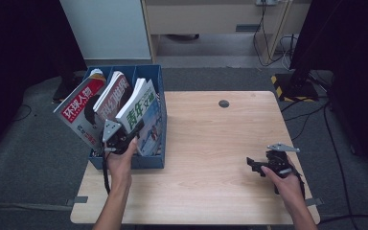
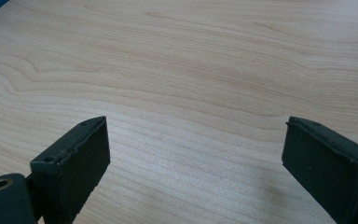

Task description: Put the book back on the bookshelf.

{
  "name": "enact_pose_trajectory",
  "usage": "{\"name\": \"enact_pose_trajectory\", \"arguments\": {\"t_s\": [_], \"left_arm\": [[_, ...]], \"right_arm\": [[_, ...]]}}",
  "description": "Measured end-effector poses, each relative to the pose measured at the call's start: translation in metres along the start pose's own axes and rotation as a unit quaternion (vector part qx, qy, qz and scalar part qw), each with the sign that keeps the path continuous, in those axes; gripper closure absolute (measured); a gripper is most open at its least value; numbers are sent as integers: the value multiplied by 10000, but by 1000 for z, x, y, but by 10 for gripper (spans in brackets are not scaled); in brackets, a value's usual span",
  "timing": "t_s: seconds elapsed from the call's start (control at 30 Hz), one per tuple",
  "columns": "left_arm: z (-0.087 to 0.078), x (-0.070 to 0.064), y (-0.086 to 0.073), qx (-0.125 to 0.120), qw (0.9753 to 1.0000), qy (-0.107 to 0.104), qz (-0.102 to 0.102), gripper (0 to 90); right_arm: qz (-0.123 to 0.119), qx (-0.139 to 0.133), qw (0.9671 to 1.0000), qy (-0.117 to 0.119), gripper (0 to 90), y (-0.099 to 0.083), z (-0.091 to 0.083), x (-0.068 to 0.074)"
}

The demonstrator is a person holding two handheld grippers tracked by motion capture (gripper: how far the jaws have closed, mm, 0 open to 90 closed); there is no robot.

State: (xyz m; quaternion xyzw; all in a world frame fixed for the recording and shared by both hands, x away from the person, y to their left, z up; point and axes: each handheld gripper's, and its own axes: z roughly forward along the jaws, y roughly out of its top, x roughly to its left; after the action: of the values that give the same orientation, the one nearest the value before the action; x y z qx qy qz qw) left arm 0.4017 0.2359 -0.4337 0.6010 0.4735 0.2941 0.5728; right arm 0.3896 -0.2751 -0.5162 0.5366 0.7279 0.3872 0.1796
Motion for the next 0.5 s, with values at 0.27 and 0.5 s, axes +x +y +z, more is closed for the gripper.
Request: {"name": "enact_pose_trajectory", "arguments": {"t_s": [0.27, 0.5], "left_arm": [[-1, 2, -1, -11, 10000, 17, -35, 704], [-1, 1, -1, -6, 10000, 49, -58, 703]], "right_arm": [[-29, 7, 10000, -1, 79, 0, 0, 0], [-4, 4, 10000, 4, 79, 0, 0, 0]]}}
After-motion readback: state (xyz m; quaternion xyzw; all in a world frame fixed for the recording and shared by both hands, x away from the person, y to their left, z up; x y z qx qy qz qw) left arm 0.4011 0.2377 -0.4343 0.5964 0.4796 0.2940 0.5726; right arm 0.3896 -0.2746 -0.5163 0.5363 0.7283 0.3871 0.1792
